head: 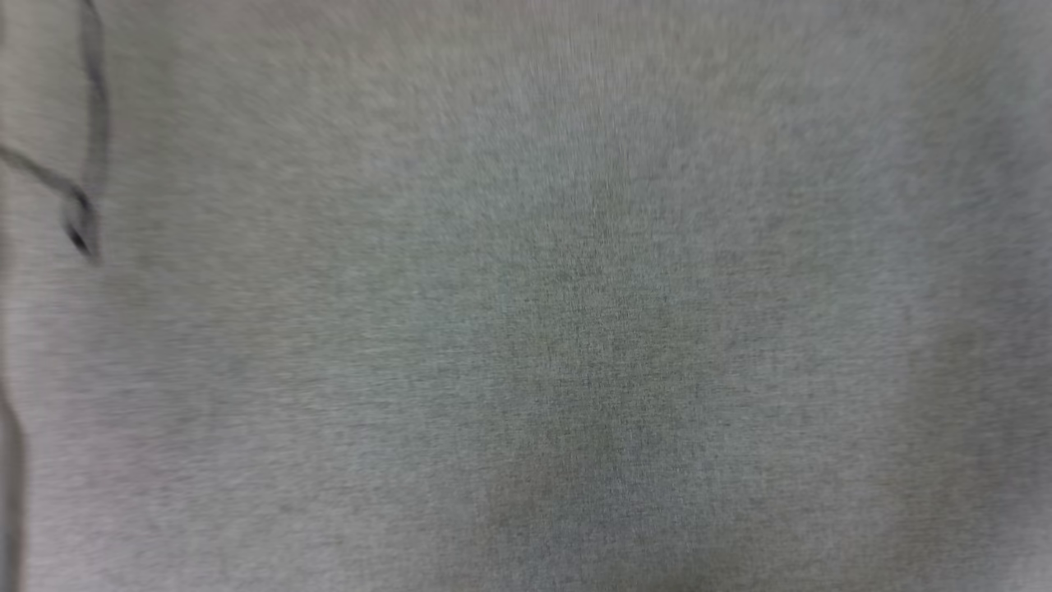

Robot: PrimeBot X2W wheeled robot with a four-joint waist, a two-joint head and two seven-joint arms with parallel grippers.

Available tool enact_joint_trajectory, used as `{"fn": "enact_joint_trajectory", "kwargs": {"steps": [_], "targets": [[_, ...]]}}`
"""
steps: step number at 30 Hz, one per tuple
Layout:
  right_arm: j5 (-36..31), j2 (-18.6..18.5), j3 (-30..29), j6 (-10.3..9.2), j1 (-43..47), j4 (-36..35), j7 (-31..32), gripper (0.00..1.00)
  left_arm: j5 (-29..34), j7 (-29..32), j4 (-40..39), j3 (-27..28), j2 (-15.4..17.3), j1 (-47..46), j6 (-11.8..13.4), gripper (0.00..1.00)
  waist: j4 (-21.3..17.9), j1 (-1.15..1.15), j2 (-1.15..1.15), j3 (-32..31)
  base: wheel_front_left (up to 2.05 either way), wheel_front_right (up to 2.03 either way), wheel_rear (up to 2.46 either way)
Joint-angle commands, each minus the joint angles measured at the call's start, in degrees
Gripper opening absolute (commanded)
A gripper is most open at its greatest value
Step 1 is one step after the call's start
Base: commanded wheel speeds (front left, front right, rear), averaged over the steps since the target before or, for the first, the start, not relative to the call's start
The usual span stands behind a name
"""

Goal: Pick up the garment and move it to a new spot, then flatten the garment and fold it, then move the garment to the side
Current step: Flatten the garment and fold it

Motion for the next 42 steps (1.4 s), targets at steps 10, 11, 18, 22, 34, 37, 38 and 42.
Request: {"fn": "enact_joint_trajectory", "kwargs": {"steps": [10,11,18,22,34,37,38,42], "targets": [[7.59,-5.63,1.41,-0.06,34.77,-9.67,-0.66,0.0,-4.39,-1.12,-6.52,1.36,-3.5,33.58,-0.59,0.0,3.94,-0.01,0.0,-20.76,0.0,0.0,0.0],[8.17,-5.95,0.87,-0.07,38.02,-10.52,-0.55,0.0,-4.27,-1.14,-7.58,1.42,-3.72,36.63,-0.28,0.0,4.08,-0.01,0.0,-22.08,0.0,0.0,0.0],[10.79,-5.23,-4.32,-0.06,58.27,-16.41,1.81,0.0,-4.95,0.18,-14.8,0.37,-3.71,55.79,2.64,0.0,4.18,-0.01,0.0,-29.4,0.0,0.0,0.0],[10.62,-3.76,-6.84,-0.06,68.24,-20.2,4.13,0.0,-4.92,2.14,-20.86,-0.35,-2.67,66.11,5.59,0.0,4.09,-0.01,0.0,-32.54,0.0,0.0,0.0],[7.69,4.05,-13.77,-0.06,91.19,-30.71,15.15,0.08,-5.39,9.16,-38.5,-0.95,-0.36,89.39,17.16,0.0,4.15,-0.01,0.0,-36.58,0.0,0.0,0.0],[6.08,5.85,-14.61,-0.06,94.02,-31.69,17.42,0.69,-4.78,8.33,-39.95,-1.33,-0.71,91.63,18.34,0.0,4.47,-0.01,0.0,-36.79,0.0,0.0,0.0],[6.08,6.59,-14.72,-0.06,94.55,-32.07,18.07,1.0,-4.73,8.23,-40.21,-1.57,-1.03,92.01,18.53,0.0,4.53,-0.01,0.0,-36.75,0.0,0.0,0.0],[6.26,7.87,-15.52,-0.05,93.84,-34.06,19.17,1.0,-3.59,7.64,-41.23,-2.93,-1.57,91.09,18.28,0.0,5.02,-0.01,0.0,-36.38,0.0,0.0,0.0]]}}
